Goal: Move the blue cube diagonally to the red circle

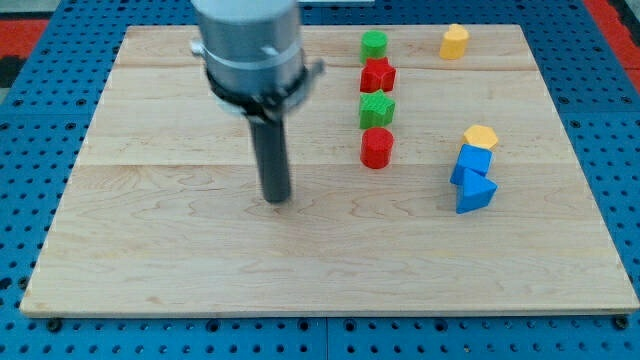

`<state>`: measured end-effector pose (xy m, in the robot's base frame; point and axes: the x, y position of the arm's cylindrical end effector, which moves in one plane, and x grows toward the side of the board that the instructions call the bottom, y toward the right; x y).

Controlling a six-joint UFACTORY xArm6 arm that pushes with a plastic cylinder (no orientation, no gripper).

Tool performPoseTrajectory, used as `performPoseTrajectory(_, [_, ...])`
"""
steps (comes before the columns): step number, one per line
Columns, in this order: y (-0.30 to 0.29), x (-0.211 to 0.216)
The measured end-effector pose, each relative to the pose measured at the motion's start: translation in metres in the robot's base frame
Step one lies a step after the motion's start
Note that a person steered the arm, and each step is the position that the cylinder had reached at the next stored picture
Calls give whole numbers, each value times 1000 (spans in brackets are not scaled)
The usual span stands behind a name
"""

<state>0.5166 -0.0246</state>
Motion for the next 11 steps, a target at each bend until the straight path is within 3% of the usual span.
performPoseTrajectory(1, [94, 63])
performPoseTrajectory(2, [217, 74])
performPoseTrajectory(3, [318, 49])
performPoseTrajectory(4, [354, -31])
performPoseTrajectory(5, [350, -99])
performPoseTrajectory(6, [311, -141])
performPoseTrajectory(10, [170, -48])
performPoseTrajectory(11, [142, -45])
